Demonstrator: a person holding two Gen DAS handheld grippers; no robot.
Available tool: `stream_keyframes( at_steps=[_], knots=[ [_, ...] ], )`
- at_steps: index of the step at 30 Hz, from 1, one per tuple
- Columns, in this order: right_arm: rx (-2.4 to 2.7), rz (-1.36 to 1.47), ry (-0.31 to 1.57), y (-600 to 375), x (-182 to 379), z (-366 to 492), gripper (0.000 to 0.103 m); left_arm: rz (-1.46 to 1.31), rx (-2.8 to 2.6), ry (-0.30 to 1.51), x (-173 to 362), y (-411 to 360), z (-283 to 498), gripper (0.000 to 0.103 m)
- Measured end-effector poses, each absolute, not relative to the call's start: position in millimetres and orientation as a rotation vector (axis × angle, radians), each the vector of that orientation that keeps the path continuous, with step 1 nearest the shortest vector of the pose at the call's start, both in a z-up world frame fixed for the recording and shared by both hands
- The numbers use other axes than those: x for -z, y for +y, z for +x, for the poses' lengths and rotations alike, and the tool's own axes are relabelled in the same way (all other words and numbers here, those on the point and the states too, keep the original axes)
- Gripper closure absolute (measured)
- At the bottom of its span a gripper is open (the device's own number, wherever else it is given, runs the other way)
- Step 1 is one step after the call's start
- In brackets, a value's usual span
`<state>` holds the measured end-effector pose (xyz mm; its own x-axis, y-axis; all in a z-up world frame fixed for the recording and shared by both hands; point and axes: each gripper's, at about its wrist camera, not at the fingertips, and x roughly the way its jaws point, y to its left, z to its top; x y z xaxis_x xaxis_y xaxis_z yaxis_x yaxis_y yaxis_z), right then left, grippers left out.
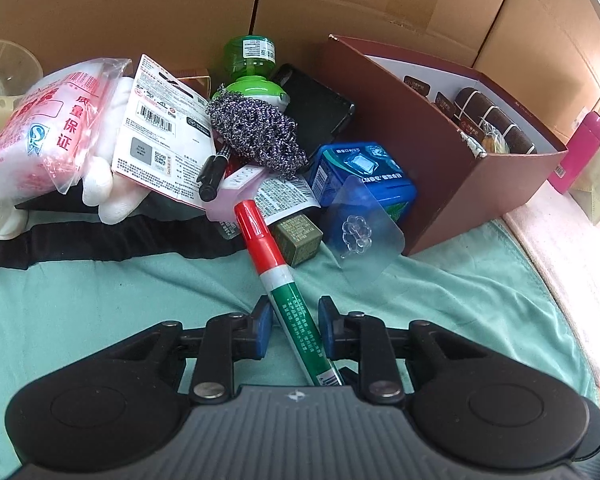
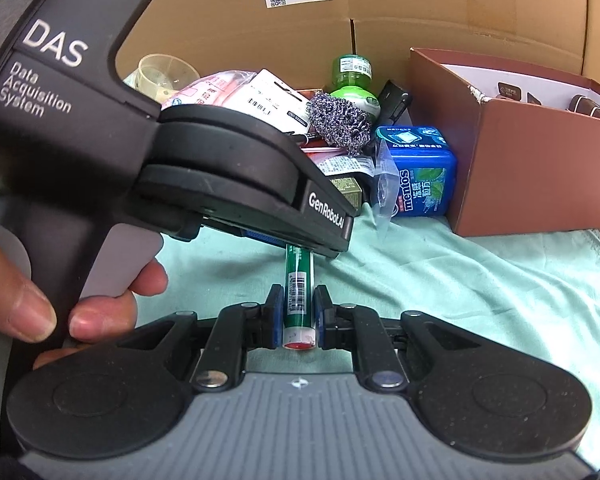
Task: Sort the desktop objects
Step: 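Close the left gripper on the green marker, then lift the marker with the left gripper over the brown box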
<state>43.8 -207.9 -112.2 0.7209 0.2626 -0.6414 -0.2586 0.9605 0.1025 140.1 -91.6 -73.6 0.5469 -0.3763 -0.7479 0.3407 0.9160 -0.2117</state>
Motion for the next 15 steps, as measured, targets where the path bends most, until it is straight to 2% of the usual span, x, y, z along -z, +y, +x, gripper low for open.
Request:
stream_keyframes(
  at_steps=[6, 15],
  knots=[
    [-0.305, 0.023, 0.696, -211.7, 109.7, 37.5, 0.089, -0.044, 0.427, 0.857, 62.0, -91.3, 128.2, 0.08],
    [-0.265, 0.01, 0.507, -230.3, 57.8, 26.2, 0.089, -0.04, 0.51, 0.645, -12.0, -109.7, 113.1, 0.082]
  ],
)
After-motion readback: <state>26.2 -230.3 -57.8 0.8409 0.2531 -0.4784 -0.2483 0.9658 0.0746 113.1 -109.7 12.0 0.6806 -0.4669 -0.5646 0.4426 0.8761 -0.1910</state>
